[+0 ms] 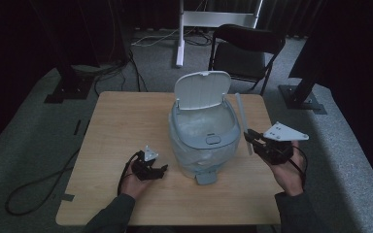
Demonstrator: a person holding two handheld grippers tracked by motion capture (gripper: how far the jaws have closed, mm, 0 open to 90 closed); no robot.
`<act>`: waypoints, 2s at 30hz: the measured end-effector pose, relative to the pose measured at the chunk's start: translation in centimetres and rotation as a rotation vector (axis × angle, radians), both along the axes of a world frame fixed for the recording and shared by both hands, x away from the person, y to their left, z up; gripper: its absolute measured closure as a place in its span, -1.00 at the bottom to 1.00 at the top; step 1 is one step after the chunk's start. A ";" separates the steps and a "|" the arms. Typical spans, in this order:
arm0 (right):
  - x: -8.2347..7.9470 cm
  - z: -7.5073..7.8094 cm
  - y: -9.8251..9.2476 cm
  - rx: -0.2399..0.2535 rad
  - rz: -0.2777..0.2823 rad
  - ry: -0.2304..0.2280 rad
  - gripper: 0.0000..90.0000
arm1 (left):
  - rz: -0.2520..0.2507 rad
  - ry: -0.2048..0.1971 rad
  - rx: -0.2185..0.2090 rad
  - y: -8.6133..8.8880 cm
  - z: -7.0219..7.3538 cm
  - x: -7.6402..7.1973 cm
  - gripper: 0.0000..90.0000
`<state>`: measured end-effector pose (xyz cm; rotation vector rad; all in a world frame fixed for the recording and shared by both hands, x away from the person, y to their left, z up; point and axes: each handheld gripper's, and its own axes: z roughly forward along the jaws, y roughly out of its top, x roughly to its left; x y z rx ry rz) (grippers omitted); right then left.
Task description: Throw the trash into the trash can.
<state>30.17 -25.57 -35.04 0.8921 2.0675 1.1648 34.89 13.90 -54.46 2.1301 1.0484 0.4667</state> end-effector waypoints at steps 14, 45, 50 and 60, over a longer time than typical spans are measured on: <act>0.8 1.5 0.3 -0.004 -0.002 -0.031 0.75 | 0.000 0.000 0.000 0.0 0.0 0.0 -0.33; 2.7 4.2 0.4 -0.009 -0.012 -0.073 0.75 | 0.000 0.001 0.000 0.0 0.0 0.0 -0.33; 2.9 4.6 0.4 -0.006 -0.012 -0.080 0.75 | 0.000 0.000 -0.001 0.0 0.0 0.0 -0.33; 3.5 5.5 0.7 -0.006 -0.012 -0.095 0.75 | 0.000 0.001 0.000 0.0 0.0 0.0 -0.33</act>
